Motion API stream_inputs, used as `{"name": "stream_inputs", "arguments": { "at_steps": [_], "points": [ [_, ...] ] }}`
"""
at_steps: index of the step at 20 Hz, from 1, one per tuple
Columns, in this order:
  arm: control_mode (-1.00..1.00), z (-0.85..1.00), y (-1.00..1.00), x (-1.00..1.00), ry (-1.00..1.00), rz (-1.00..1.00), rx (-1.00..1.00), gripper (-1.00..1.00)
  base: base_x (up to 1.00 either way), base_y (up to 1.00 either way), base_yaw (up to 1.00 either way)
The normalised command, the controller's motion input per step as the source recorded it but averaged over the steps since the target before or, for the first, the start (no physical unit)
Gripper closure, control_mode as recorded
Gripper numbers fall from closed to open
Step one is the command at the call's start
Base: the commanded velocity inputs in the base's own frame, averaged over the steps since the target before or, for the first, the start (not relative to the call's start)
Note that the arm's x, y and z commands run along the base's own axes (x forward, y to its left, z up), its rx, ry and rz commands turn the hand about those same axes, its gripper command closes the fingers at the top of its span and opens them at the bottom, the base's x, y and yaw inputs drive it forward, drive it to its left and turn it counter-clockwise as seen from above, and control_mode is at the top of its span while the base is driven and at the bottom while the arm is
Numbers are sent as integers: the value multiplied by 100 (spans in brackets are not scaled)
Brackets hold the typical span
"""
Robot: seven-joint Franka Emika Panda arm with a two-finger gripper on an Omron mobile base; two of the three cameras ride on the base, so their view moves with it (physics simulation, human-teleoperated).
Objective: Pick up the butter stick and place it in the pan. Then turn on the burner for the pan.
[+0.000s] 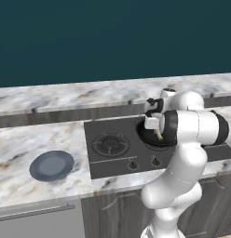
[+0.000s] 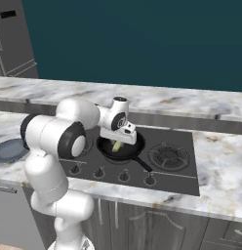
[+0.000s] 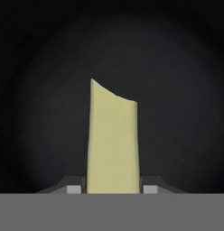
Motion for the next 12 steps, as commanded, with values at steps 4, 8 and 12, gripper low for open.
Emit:
{"name": "stream_inputs", "arguments": {
  "at_steps": [4,8,12],
  "points": [
    [-100,0,0,2,0,0,0,-100,0,0,0],
    [-100,13,0,-10,0,0,0,-100,0,0,0],
    [-100,17,4,-6,0,0,0,-100,0,0,0]
  ]
}}
